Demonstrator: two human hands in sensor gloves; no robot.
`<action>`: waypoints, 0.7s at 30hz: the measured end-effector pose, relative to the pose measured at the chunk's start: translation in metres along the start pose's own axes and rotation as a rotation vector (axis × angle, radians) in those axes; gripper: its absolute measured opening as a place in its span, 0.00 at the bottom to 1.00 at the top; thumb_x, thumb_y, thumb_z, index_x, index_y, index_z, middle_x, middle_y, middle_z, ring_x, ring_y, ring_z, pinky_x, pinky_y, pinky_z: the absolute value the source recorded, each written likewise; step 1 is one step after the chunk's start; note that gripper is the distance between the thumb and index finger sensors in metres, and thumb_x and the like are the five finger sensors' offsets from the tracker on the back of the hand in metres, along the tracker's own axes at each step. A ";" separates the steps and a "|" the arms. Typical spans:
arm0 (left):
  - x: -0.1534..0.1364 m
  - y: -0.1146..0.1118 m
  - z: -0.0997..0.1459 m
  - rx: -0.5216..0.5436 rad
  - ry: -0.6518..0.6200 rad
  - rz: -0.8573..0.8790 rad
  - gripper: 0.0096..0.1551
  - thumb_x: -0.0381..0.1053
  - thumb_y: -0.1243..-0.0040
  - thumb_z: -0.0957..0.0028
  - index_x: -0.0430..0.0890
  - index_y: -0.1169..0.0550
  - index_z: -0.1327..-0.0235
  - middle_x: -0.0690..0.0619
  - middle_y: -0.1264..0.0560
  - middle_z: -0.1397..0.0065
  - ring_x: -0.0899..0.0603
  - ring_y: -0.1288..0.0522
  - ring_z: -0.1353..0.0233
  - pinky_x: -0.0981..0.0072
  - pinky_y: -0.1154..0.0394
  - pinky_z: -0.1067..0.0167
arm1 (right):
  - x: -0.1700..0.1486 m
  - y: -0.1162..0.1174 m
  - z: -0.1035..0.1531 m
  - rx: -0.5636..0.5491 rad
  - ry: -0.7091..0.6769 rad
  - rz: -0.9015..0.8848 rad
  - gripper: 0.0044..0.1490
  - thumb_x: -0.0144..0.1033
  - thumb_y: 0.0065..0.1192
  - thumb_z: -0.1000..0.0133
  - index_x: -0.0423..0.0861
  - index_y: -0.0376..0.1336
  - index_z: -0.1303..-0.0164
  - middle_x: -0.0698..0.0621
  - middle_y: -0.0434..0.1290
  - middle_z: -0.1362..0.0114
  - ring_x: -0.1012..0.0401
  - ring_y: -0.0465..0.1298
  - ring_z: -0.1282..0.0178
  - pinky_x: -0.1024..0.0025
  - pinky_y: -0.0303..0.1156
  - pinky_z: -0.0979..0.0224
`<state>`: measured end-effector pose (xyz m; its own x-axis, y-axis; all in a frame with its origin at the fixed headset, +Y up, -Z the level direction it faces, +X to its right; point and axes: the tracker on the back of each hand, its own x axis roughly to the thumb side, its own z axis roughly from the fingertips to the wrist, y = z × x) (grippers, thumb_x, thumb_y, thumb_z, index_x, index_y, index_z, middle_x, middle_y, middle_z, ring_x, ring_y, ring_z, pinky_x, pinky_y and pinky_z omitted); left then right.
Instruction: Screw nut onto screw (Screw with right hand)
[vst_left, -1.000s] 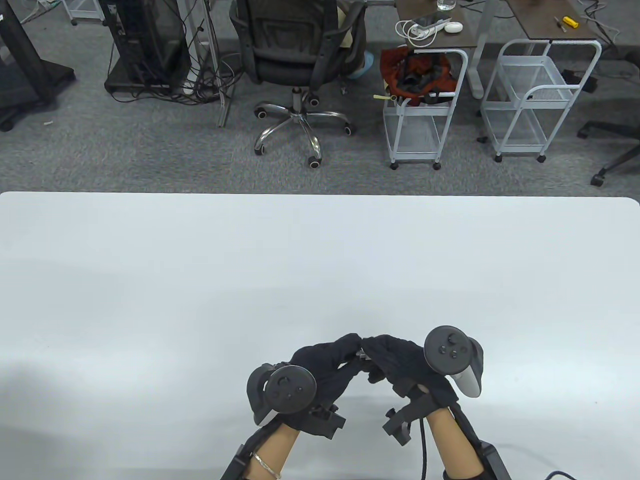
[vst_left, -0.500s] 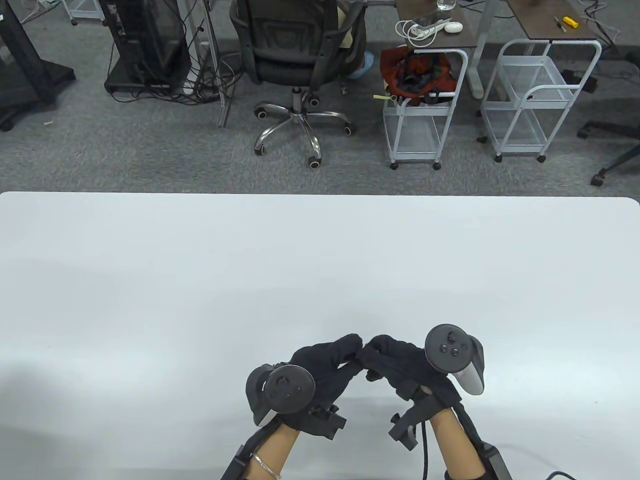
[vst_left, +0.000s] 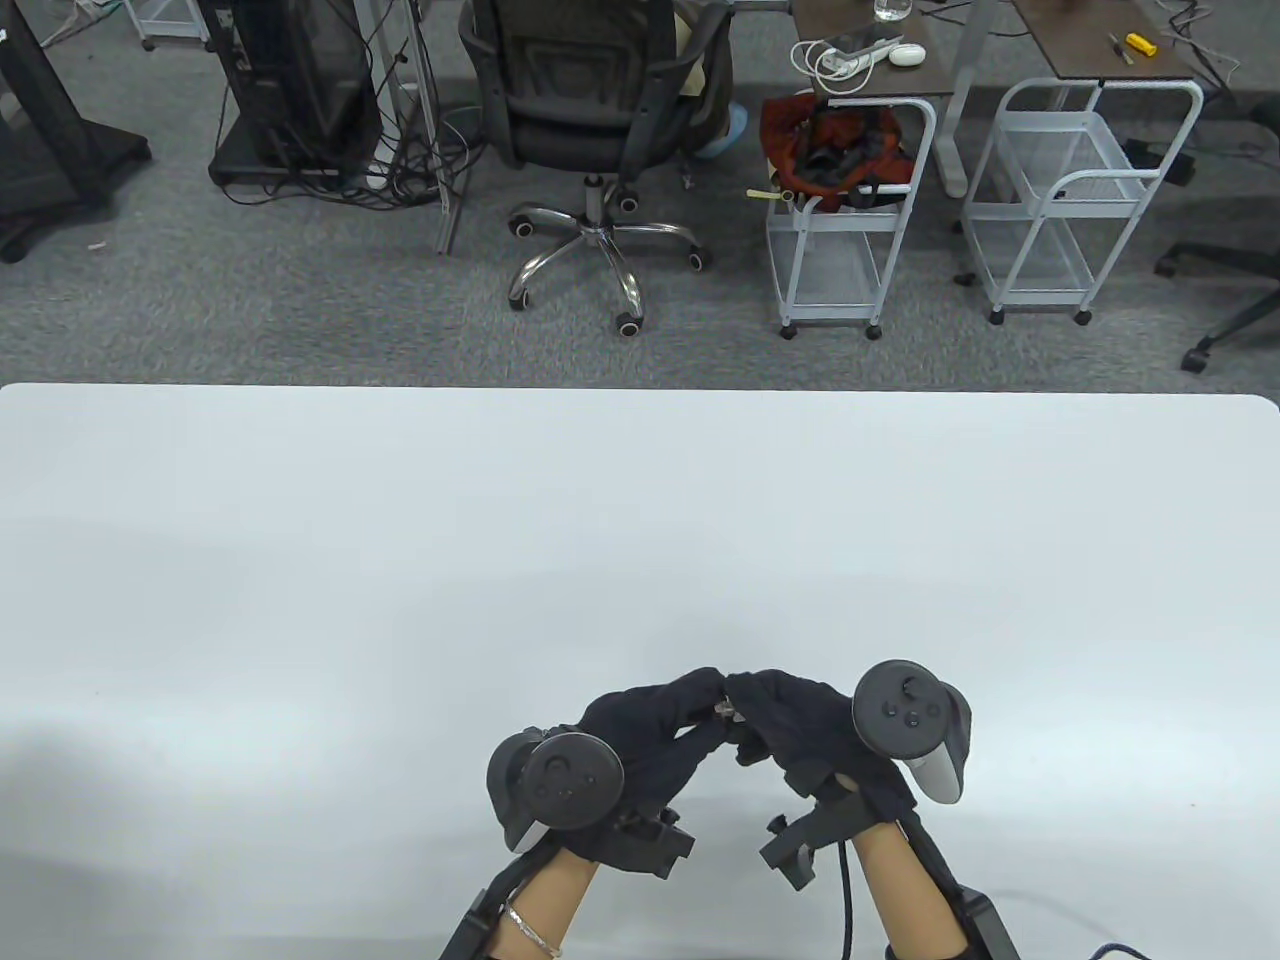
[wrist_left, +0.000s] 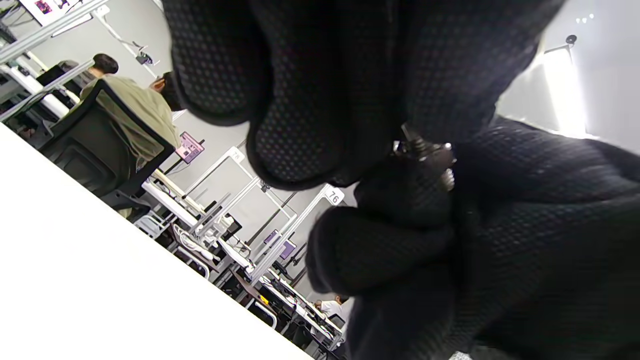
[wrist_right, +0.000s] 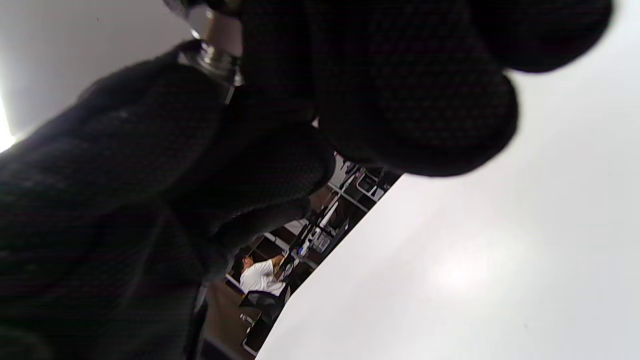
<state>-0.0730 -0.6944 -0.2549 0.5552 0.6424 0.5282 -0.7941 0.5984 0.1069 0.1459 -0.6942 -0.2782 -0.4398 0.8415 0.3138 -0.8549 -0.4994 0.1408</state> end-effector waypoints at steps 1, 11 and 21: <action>0.000 0.000 0.000 -0.002 0.004 0.005 0.22 0.57 0.31 0.55 0.53 0.16 0.48 0.61 0.10 0.50 0.55 0.11 0.52 0.64 0.17 0.45 | 0.000 -0.001 0.000 0.024 0.006 -0.002 0.31 0.45 0.47 0.34 0.33 0.74 0.62 0.36 0.83 0.57 0.52 0.86 0.68 0.51 0.76 0.56; 0.002 0.000 0.001 0.001 -0.007 -0.030 0.23 0.57 0.31 0.55 0.51 0.16 0.48 0.61 0.10 0.50 0.55 0.11 0.52 0.64 0.17 0.46 | -0.001 0.001 -0.001 0.034 0.010 -0.011 0.31 0.46 0.47 0.34 0.33 0.74 0.61 0.35 0.83 0.56 0.51 0.85 0.67 0.50 0.75 0.55; 0.002 -0.002 0.001 -0.011 0.008 -0.027 0.23 0.57 0.31 0.55 0.51 0.16 0.48 0.61 0.10 0.50 0.55 0.11 0.52 0.64 0.17 0.46 | -0.002 0.001 0.000 0.053 0.020 0.000 0.31 0.44 0.47 0.34 0.32 0.73 0.60 0.34 0.83 0.55 0.50 0.85 0.66 0.49 0.75 0.55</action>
<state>-0.0711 -0.6951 -0.2530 0.5781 0.6298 0.5188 -0.7762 0.6205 0.1116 0.1462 -0.6961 -0.2789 -0.4455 0.8452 0.2953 -0.8394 -0.5090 0.1906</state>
